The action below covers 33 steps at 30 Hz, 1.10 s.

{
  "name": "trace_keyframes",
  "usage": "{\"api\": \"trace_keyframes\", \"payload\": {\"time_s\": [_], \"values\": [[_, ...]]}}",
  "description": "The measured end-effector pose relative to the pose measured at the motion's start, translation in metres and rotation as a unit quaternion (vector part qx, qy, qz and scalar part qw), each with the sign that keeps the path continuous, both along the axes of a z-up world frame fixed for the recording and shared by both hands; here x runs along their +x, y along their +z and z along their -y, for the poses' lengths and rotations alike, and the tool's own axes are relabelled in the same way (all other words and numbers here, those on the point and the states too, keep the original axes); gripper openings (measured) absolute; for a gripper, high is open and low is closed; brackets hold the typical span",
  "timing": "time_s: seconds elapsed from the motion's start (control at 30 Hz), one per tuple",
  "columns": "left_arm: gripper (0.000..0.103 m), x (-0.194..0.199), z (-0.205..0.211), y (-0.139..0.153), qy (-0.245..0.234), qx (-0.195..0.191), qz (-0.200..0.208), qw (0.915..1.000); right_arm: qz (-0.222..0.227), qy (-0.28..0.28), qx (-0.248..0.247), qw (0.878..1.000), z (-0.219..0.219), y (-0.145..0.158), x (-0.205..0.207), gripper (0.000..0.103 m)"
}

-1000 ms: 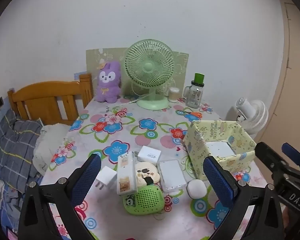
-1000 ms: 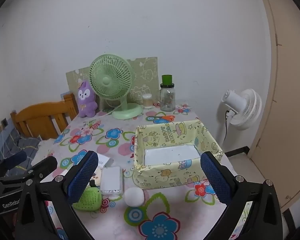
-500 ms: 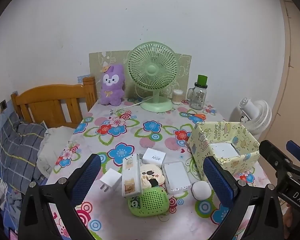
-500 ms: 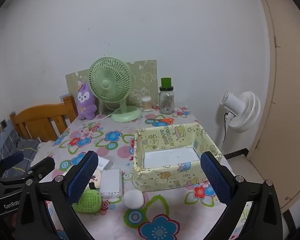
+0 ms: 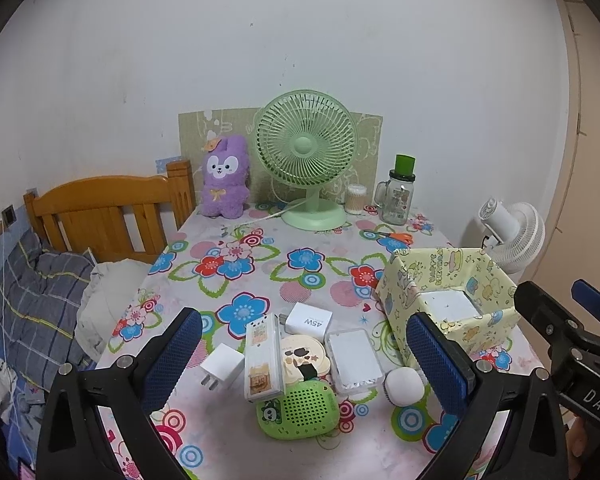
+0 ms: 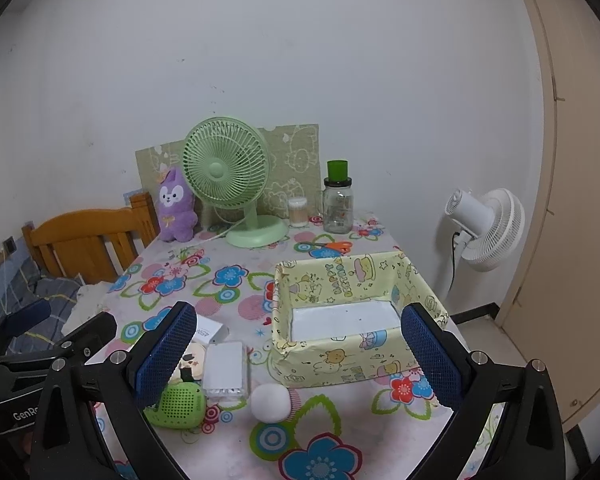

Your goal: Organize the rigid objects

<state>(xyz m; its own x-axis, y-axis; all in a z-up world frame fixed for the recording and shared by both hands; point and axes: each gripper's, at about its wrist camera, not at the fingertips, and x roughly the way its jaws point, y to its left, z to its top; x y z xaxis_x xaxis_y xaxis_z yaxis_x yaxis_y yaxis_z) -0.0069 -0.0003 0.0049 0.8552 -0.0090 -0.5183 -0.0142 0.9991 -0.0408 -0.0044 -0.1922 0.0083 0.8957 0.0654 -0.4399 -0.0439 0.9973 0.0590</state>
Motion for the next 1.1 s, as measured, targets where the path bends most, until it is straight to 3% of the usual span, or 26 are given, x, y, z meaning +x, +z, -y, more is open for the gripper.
{"api": "trace_keyframes", "payload": {"time_s": [1.1], "values": [[0.103,-0.0008,0.0013,-0.0034,0.002,-0.002,0.002,1.0,0.001,-0.002,0.005,1.0,0.0001,-0.0039,-0.0001,0.103]]}}
